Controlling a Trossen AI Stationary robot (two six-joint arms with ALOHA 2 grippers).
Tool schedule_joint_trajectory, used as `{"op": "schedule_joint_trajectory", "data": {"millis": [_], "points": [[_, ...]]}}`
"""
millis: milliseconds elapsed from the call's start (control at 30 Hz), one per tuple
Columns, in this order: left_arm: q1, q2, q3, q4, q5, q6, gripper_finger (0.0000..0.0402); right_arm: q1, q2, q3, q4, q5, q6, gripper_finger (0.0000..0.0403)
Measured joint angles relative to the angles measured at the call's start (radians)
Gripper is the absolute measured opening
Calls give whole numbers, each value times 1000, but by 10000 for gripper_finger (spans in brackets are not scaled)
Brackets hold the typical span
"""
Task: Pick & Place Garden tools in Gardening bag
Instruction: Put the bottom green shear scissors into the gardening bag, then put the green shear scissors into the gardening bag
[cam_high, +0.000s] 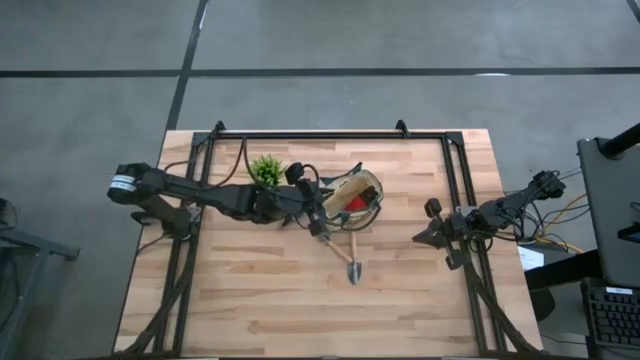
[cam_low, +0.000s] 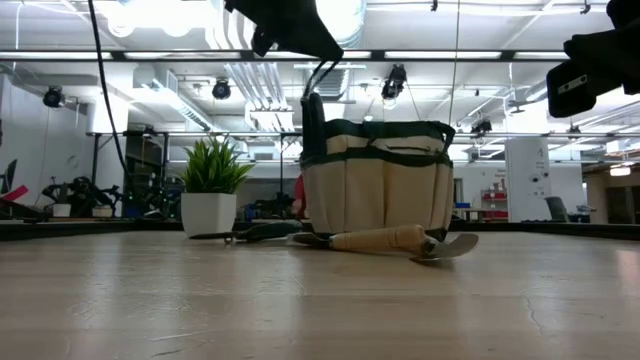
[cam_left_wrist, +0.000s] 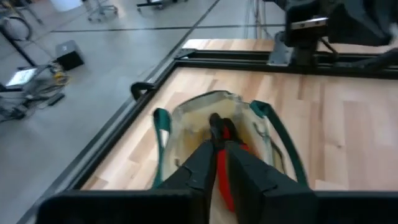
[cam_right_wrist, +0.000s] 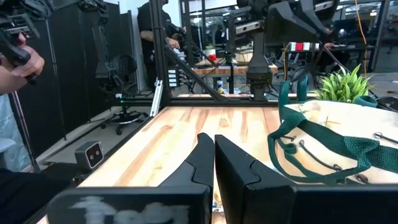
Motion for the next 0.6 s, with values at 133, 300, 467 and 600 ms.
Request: {"op": "schedule_joint_trajectory", "data": {"millis": [133, 300, 467, 600], "points": [[-5, -9, 0, 8, 53, -4, 87, 0, 0, 0, 0, 0, 0, 8], [-8, -14, 0, 23, 212, -36, 137, 0, 0, 0, 0, 0, 0, 8], [-19, -12, -6, 17, 361, -79, 160, 0, 0, 0, 0, 0, 0, 8], [-32, 23, -7, -23, 355, -47, 160, 0, 0, 0, 0, 0, 0, 8]]}}
